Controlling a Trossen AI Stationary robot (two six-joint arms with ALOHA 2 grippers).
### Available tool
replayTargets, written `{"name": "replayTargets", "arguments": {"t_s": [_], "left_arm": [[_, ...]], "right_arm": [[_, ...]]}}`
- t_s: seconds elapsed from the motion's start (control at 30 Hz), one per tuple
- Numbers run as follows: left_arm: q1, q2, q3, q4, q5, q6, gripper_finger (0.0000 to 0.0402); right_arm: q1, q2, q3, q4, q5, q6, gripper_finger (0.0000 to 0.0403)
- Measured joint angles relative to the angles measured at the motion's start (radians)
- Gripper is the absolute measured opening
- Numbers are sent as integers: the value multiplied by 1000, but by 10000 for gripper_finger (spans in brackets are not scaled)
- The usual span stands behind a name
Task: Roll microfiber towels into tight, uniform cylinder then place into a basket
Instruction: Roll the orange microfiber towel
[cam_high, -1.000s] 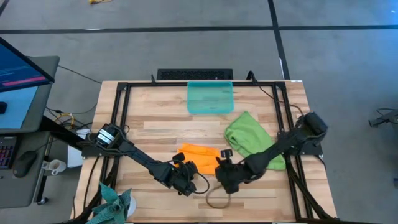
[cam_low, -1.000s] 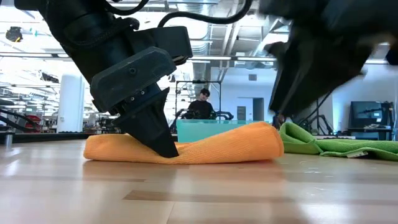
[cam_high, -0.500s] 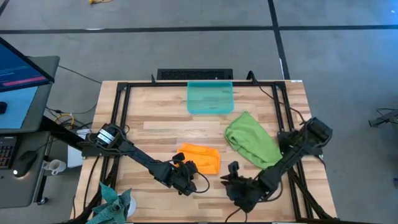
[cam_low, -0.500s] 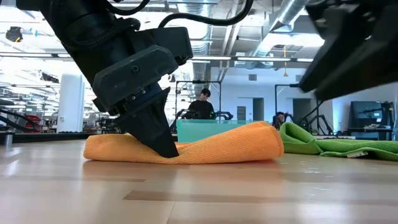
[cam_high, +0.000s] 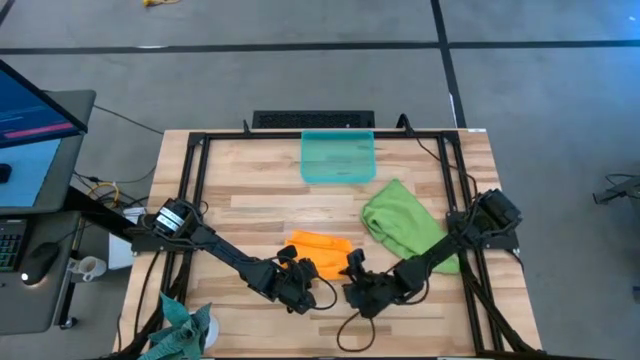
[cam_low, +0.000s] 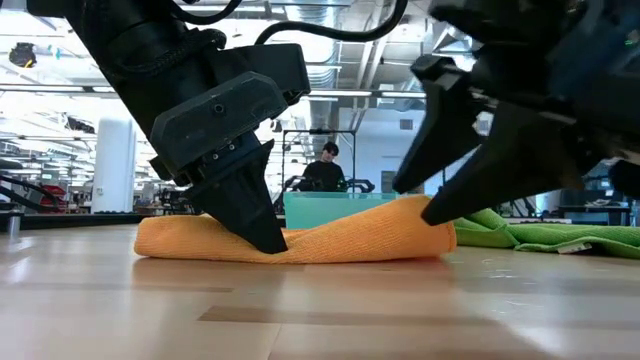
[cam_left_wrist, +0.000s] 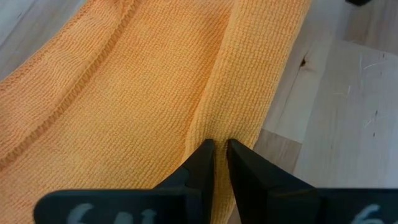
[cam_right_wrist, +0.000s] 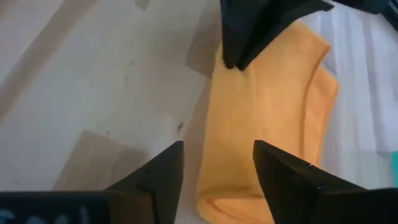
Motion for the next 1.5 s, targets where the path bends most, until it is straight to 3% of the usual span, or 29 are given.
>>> {"name": "replayTargets", "arguments": {"t_s": [0.1,0.27,0.53,0.8,0.97,1.17,1.3,1.4,1.5], "left_arm": [[0,0,0,0,0,3,42],[-3,0,0,2,-22,27,42],[-3,-1,0,3,-23,52,42],[-27,-19,-4,-8,-77,113,42],[-62,-58,-5,-34,-151,178,42],[-103,-104,-5,-110,-313,242,42],[-159,-125,-2,-108,-413,450,42],[-198,-124,-2,-107,-408,597,42],[-214,-124,-2,-112,-351,613,42]], "right_arm": [[-32,6,0,-3,-89,-19,234],[-82,41,2,-16,-95,0,228],[-134,78,9,-70,-190,196,201],[-142,79,10,-82,-306,327,81],[-142,77,10,-83,-320,349,13],[-142,76,10,-84,-329,354,24],[-142,75,10,-84,-334,355,10],[-144,75,10,-84,-336,355,9],[-145,75,10,-84,-342,355,19]]}}
